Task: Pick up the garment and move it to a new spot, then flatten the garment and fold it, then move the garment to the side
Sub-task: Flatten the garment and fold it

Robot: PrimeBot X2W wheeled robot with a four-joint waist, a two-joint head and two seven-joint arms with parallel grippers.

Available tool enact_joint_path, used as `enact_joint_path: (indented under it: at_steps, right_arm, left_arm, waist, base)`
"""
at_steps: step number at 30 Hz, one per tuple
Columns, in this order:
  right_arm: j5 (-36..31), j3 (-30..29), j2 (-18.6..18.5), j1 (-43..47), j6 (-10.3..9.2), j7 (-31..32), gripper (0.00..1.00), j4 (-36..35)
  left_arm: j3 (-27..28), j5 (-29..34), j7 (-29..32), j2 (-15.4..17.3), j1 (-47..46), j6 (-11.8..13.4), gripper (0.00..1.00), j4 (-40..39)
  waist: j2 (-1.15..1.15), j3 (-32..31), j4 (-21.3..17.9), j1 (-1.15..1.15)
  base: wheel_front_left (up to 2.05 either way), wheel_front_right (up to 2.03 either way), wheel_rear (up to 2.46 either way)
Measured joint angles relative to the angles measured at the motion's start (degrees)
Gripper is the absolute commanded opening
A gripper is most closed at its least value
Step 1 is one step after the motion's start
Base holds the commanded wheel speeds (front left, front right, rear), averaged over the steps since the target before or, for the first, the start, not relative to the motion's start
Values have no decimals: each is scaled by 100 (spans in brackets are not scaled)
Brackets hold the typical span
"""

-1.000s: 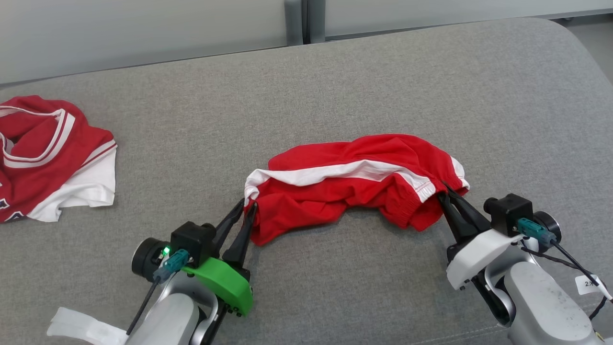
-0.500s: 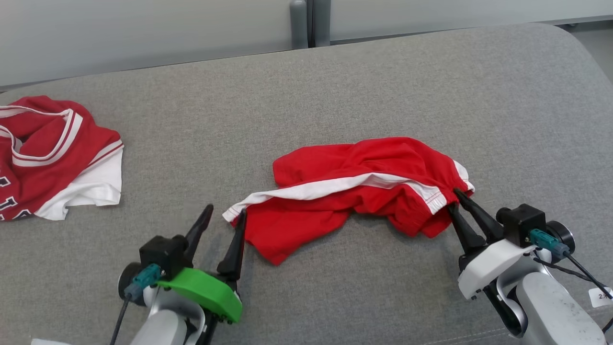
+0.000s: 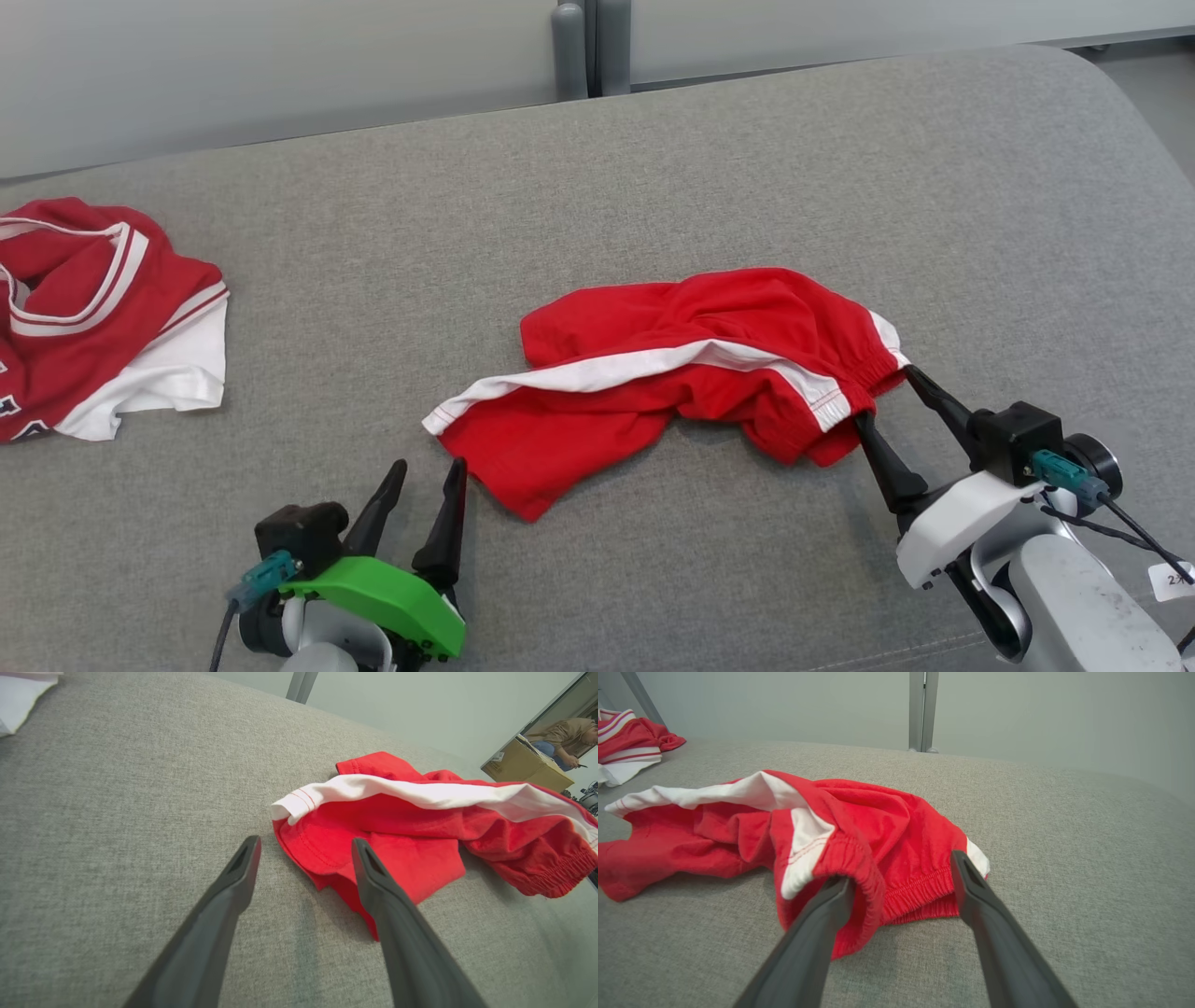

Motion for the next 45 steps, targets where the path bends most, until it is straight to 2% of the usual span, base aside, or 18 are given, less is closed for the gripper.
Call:
enact_joint_path:
  at_steps: [15, 27, 39, 45]
  right_arm:
    - [0, -401, -246, 154, -1, 0, 100, -210]
    - [-15, -513, -257, 224, 0, 0, 100, -389]
    - [-109, -490, -252, 319, 0, 0, 100, -478]
    - [-149, -489, -250, 341, 0, 0, 100, -494]
  left_arm:
    - [245, -833, 311, -122, -352, -140, 100, 197]
    - [332, -901, 464, -125, -425, 40, 100, 519]
    - [514, -1573, 689, -144, -425, 44, 100, 761]
    - [487, -1617, 705, -146, -449, 7, 100, 778]
  waist:
    - [0, 49, -274, 0]
    - [0, 13, -333, 0]
    - [0, -22, -381, 0]
    - [0, -17, -408, 0]
  base:
    - [0, 0, 0]
    - [0, 0, 0]
    - [0, 0, 0]
    - [0, 0, 0]
